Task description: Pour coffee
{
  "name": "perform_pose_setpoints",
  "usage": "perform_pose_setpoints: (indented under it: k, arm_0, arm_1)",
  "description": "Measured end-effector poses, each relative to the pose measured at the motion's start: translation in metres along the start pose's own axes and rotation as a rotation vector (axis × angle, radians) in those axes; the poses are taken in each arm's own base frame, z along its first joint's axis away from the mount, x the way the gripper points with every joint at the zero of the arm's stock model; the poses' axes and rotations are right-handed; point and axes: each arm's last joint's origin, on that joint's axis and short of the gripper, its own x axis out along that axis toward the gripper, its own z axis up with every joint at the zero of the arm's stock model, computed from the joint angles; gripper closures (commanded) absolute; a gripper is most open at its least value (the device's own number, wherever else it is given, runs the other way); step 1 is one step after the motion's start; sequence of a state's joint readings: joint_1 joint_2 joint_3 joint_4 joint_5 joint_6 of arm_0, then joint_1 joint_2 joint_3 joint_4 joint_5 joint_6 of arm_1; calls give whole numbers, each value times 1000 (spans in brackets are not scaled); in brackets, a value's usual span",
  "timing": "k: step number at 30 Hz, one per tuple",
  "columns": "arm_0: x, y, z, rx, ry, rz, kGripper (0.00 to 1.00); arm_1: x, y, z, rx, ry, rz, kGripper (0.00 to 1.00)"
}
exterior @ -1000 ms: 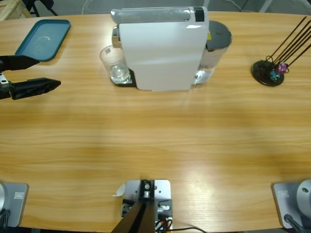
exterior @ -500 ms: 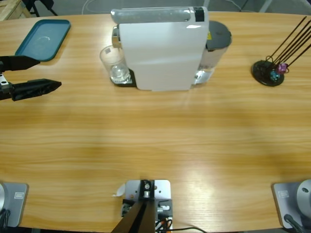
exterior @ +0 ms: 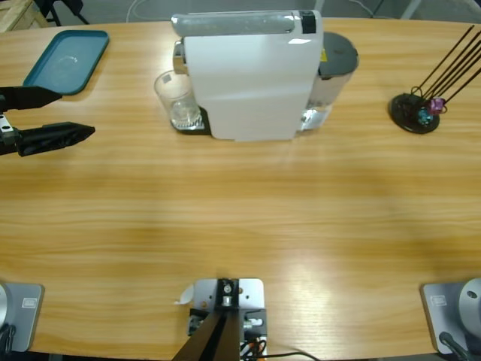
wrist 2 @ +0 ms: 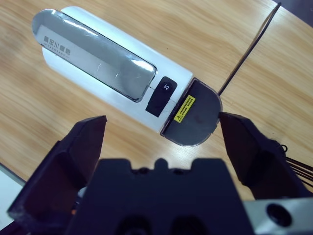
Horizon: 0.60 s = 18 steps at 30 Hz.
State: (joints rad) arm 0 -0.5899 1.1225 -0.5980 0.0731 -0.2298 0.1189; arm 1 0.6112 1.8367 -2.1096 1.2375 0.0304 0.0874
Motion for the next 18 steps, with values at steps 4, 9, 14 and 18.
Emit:
perform_pose_setpoints:
  k: [4,9,14,18]
  arm_0:
    - [0,0,0,0,0,0,0]
    - [0,0,0,0,0,0,0]
    - [0,0,0,0,0,0,0]
    - [2,0,0,-2,8,-9,0]
  arm_1:
    - [0,0,0,0,0,0,0]
    - [-2,0,1,0,-8,-8,0]
    - [-6,0,0,0,-3,-10,0]
    - [-19,-1,-17,-3,30,-1,0]
